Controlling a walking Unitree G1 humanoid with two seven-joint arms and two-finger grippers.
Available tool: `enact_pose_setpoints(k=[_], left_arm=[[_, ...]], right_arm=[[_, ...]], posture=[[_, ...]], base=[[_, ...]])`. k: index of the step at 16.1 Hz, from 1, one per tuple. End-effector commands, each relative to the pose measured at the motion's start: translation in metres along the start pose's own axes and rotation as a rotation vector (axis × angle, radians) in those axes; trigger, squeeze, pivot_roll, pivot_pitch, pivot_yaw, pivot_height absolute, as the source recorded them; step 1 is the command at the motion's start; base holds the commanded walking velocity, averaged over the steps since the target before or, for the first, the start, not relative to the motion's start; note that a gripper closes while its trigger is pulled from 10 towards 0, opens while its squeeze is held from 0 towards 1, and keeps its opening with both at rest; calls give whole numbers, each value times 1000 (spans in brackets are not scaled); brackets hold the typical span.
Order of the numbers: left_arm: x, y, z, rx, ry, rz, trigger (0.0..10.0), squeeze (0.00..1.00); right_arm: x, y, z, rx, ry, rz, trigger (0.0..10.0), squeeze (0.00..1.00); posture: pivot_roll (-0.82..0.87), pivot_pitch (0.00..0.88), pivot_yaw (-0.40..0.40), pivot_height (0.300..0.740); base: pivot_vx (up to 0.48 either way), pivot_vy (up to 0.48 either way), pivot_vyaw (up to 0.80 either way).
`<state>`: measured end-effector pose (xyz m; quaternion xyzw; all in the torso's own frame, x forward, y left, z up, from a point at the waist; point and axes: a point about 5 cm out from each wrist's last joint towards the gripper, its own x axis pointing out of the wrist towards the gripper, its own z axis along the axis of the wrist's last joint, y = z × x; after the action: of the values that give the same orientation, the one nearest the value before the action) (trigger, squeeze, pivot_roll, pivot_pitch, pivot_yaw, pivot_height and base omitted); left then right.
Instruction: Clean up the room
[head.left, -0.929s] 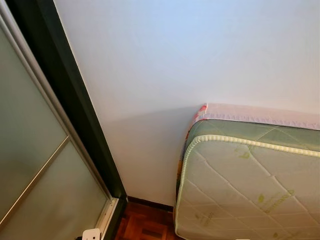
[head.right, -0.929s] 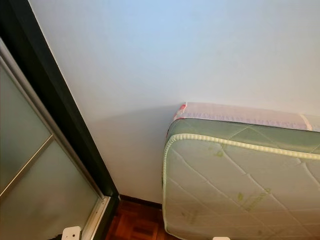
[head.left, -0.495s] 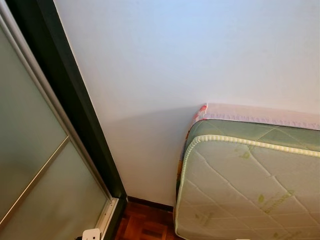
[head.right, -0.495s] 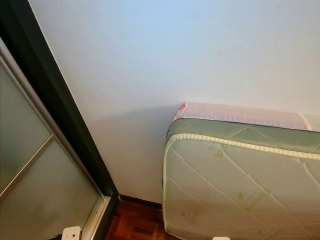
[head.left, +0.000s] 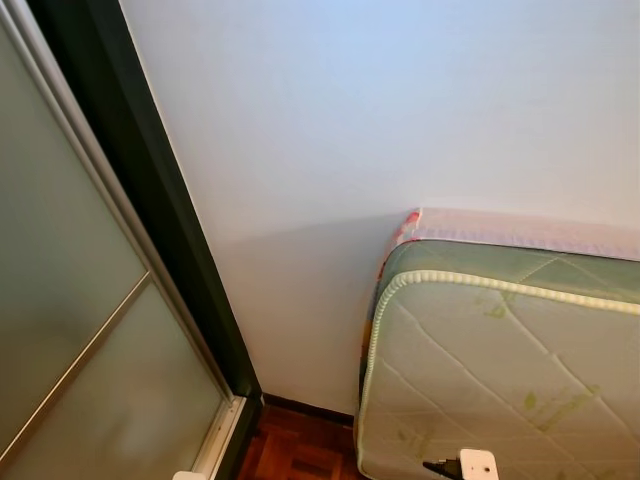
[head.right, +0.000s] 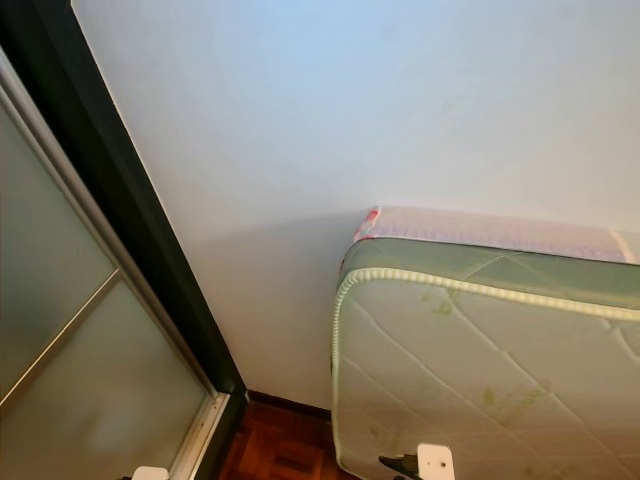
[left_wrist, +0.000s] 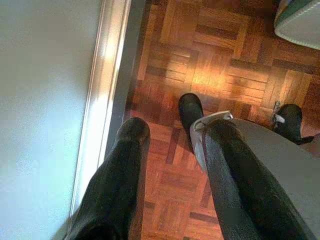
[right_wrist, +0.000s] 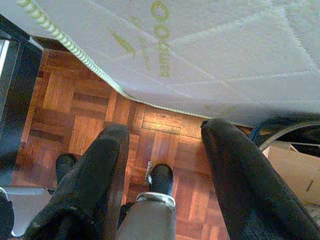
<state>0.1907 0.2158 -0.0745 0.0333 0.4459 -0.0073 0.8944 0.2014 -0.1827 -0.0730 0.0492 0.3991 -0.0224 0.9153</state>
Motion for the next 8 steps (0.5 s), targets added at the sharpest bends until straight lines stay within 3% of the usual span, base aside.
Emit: enact_pose_setpoints(k=[1, 4, 8], left_arm=[[-3, 8, -11, 20, 38, 12, 10000, 0], [-4, 12, -10, 3, 15, 37, 10000, 0], [-4, 5, -14, 10, 20, 31, 10000, 0]], right_arm=[[-1, 0, -7, 25, 23, -3, 10000, 0], [-1, -1, -4, 12, 7, 19, 10000, 0], [-2, -6, -4, 18, 10, 0, 10000, 0]], posture=[[38, 112, 37, 740], [28, 126, 15, 740], [33, 133, 9, 740]], base=[[0, 0, 0], [0, 0, 0], [0, 0, 0]])
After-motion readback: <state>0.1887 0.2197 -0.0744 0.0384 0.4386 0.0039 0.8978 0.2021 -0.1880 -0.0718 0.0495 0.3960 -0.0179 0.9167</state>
